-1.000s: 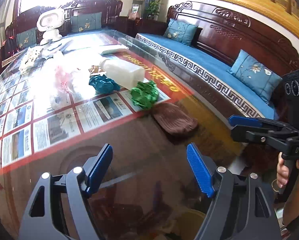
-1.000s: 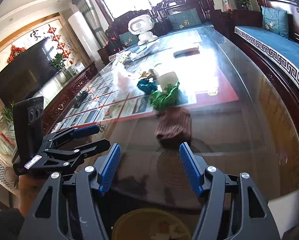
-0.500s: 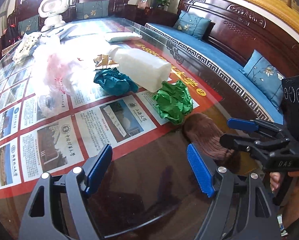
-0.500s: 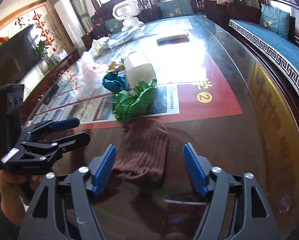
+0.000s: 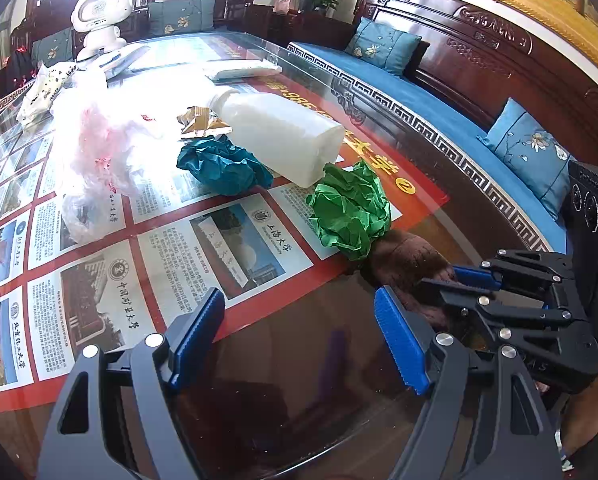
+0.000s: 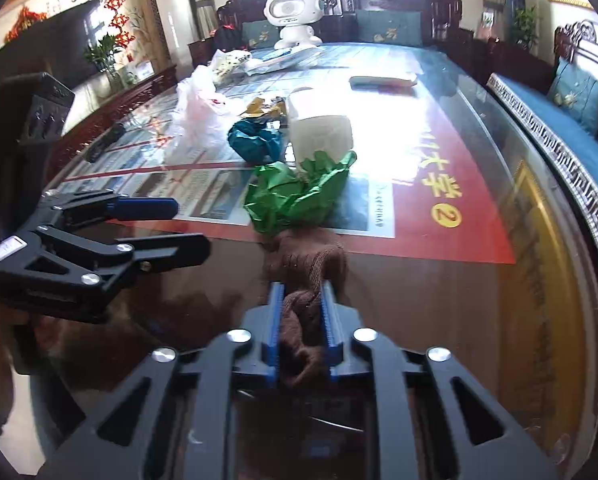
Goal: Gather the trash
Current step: 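Return to the table and grasp the brown knit cloth with the right tool, then grasp the green crumpled paper with the left tool while the right tool holds the cloth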
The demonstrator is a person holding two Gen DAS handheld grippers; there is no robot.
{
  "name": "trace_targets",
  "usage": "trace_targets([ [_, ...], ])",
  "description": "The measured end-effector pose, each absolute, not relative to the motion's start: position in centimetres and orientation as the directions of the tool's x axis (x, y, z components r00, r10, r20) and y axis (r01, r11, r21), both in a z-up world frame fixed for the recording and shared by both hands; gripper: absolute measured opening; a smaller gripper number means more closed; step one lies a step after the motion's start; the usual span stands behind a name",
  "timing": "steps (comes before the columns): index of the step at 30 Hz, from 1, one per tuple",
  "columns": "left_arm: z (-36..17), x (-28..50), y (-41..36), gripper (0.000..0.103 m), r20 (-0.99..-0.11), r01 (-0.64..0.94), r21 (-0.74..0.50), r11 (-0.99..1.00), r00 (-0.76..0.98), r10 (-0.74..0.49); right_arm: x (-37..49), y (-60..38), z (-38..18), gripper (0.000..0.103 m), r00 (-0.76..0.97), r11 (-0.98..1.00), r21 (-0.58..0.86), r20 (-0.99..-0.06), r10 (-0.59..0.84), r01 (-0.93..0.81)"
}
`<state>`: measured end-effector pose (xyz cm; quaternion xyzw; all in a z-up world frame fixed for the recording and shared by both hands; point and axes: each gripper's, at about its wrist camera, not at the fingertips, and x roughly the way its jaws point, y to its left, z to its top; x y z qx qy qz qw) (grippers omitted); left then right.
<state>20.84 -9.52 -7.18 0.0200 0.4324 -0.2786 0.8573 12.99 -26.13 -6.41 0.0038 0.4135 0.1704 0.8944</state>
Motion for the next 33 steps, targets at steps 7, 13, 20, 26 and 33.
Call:
trace_targets([
  [7, -6.9, 21.6, -10.6, 0.077, -0.748, 0.487, -0.208, 0.848, 0.479, -0.458, 12.4, -29.0, -5.3, 0.009, 0.629, 0.929, 0.274, -0.684, 0.37, -0.248],
  [13, -6.9, 23.4, -12.6, 0.077, -0.76, 0.464, -0.202, 0.863, 0.481, -0.437, 11.8, -31.6, -4.1, 0.009, 0.657, 0.926, 0.307, -0.656, 0.373, -0.219],
  [20, -7.3, 25.5, -15.5, 0.077, -0.77, 0.461, -0.198, 0.865, 0.472, -0.428, 12.1, -32.5, -3.7, 0.009, 0.663, 0.915, 0.335, -0.635, 0.396, -0.226],
  [26, -7.3, 26.7, -16.7, 0.07, -0.77, 0.456, -0.199, 0.867, 0.474, -0.426, 12.9, -32.5, -3.8, 0.009, 0.659, 0.908, 0.343, -0.629, 0.412, -0.24],
  [33, -7.4, 27.3, -16.4, 0.04, -0.761, 0.471, -0.249, 0.846, 0.445, -0.472, 14.1, -33.0, -4.1, 0.009, 0.653, 0.901, 0.362, -0.626, 0.426, -0.24],
])
